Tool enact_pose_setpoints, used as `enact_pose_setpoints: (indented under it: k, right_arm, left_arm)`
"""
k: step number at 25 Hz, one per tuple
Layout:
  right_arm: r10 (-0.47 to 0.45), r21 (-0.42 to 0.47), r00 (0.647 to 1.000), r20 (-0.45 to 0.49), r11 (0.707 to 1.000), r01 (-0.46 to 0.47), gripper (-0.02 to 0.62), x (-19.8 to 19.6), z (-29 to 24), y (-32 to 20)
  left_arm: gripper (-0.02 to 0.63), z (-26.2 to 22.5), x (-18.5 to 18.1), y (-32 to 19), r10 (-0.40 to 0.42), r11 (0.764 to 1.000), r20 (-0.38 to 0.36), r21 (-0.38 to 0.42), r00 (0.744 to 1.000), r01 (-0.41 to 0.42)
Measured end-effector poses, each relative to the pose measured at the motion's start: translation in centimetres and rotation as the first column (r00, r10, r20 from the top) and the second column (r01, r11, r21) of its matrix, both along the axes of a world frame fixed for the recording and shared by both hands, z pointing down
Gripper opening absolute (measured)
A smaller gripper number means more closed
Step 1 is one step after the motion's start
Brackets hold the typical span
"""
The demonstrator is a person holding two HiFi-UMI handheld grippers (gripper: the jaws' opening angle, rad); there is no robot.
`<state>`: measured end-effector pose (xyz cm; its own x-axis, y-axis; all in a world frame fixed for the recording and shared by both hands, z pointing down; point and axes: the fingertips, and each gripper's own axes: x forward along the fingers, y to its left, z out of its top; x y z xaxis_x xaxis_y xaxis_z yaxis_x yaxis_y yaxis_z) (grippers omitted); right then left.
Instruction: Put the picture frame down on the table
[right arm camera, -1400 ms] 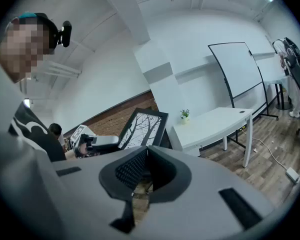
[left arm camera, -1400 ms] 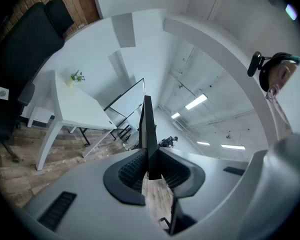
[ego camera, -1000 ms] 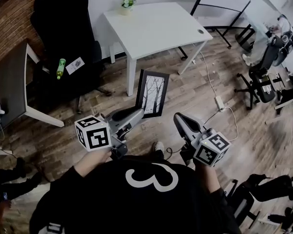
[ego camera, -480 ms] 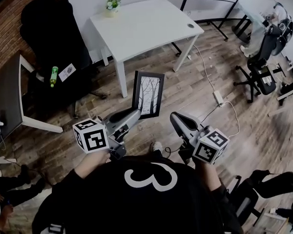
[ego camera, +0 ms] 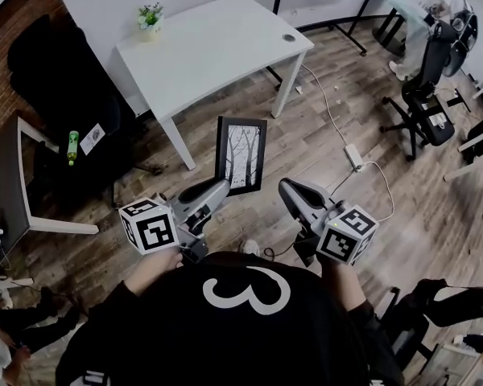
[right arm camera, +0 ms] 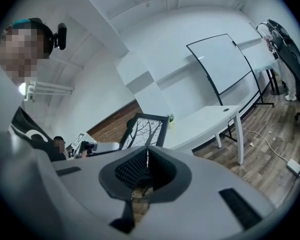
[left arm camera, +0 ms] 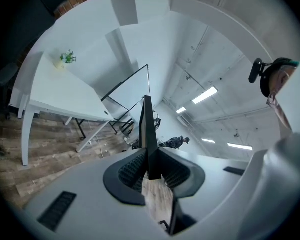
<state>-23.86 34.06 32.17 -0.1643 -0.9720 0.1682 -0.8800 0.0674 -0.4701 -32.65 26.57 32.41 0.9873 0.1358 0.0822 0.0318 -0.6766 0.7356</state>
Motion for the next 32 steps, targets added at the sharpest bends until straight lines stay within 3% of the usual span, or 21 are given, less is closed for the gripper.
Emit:
enact_pose_setpoints:
  k: [11,27,32]
  right_arm:
    - [0.004,0.031,1.0,-0.002,1.0,-0.004,0.025,8.3,0.0,1.6]
    - [0.029,0.013,0.999,0.031,0.999,-0.029,0.025,11.3,1.6,1.4]
    - [0.043,0.003,0.998,0.039,0.999,-0.044,0.025,13.5,2.1,-0.7]
  left_arm:
    - [0.081,-0.4,8.9,1.7,0.01,1.0,-0.008,0.02,1.0,-0.01]
    - [0.081,0.9,11.9,1.5,0.043,0.999,0.021,0.001,0.999,-0.043]
    - [0.081,1.1,14.2,-0.9,0.053,0.999,0.025,-0.002,0.998,-0.053]
